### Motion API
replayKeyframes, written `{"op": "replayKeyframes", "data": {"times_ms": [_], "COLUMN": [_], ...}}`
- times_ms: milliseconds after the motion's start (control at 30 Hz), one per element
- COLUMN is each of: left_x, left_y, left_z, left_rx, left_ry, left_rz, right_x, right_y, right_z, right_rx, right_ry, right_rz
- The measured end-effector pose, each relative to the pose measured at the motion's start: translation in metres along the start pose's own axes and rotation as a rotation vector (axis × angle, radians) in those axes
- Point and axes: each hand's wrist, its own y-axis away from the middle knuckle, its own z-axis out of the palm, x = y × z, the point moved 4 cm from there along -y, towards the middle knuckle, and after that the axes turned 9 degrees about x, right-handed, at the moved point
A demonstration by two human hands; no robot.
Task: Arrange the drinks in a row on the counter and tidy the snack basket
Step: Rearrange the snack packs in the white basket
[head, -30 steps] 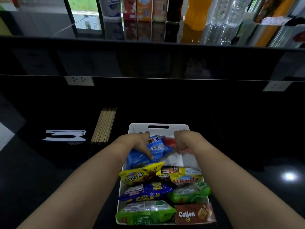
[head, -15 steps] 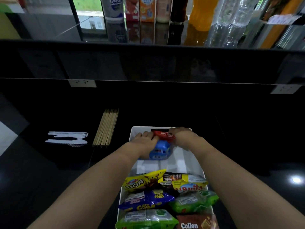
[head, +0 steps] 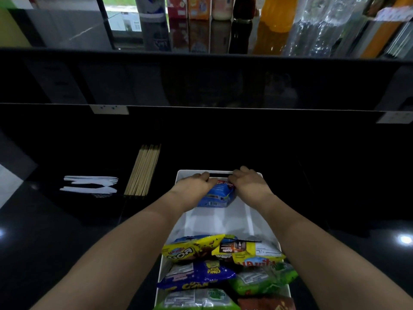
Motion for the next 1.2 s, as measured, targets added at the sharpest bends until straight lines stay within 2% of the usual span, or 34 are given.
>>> {"op": "replayKeyframes", "data": {"times_ms": [133,267,567,733,867,933,1100,1200], "left_x": [0.000,-0.001,-0.009,-0.015,-0.013,-0.008,0.009,0.021], "left_y": [0.002,0.003,0.000,0.002,0.006,0.009,0.017,0.021], "left_z": [-0.001,-0.001,0.011,0.009,-0.002,-0.010,-0.026,-0.025], "left_rx": [0.015,0.037,0.029,0.068,0.144,0.176,0.230,0.053], "left_ry": [0.008,-0.010,0.063,0.135,0.139,0.105,-0.064,-0.048], "left_rz": [-0.002,-0.013,-0.050,-0.059,-0.045,-0.033,0.075,0.104], "right_x": [-0.001,-0.002,-0.006,-0.003,-0.002,-0.008,-0.026,-0.032], "right_y": [0.003,0.005,0.009,0.015,0.020,0.021,0.043,0.050], "right_z": [0.001,0.000,0.000,-0.011,-0.026,-0.029,-0.021,-0.022], "right_rx": [-0.001,0.012,0.014,0.043,0.071,-0.089,-0.690,-0.798], "right_ry": [0.046,-0.035,-0.066,-0.065,-0.144,-0.188,-0.322,-0.320], "right_rz": [-0.009,0.082,0.114,0.132,0.217,0.240,0.343,0.319]}}
